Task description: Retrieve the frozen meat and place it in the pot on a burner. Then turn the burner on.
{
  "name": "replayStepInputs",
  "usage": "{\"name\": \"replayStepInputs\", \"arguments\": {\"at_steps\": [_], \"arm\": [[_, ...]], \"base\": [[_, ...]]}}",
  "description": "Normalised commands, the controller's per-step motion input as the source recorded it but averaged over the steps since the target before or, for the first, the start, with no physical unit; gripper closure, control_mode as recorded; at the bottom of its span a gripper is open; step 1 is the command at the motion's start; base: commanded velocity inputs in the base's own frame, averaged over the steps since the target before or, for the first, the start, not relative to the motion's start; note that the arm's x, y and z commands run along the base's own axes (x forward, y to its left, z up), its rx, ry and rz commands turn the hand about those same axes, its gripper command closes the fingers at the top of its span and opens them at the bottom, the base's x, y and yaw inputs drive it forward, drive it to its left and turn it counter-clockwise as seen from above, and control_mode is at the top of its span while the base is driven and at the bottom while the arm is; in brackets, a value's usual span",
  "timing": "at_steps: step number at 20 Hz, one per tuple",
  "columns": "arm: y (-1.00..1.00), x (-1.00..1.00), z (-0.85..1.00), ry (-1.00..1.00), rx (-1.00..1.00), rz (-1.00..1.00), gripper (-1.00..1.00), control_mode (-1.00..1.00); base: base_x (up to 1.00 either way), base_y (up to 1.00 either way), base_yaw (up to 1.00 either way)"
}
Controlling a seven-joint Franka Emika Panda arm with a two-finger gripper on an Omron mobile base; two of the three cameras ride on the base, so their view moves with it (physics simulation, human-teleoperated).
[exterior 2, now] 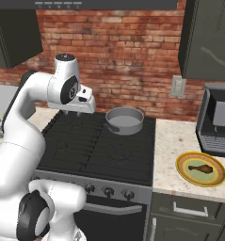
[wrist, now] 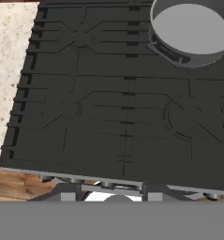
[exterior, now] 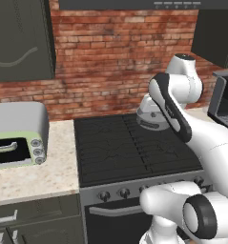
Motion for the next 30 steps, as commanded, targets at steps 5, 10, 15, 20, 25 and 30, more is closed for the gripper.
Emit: {"name": "replayStepInputs", "arguments": {"at_steps": [5,10,15,20,25,30], "arm": [[0.00,0.00,0.00,0.00,0.00,0.00,-1.00,-1.00],[-0.01,-0.16,-0.02,-0.03,0.01,-0.18,-1.00,-1.00],[-0.32,-0.47,0.00,-0.01,0.09,-0.47,-1.00,-1.00],[-0.42,-0.21,0.15,0.06,0.03,-0.39,-1.00,-1.00],[-0.71,0.04,0.02,0.25,-0.02,-0.40,-1.00,-1.00],[-0.61,0.06,0.00,0.12,-0.14,-0.31,-1.00,-1.00]], "base": [[0.00,0.00,0.00],[0.00,0.00,0.00],[0.00,0.00,0.00],[0.00,0.00,0.00],[0.00,0.00,0.00],[0.00,0.00,0.00]]}}
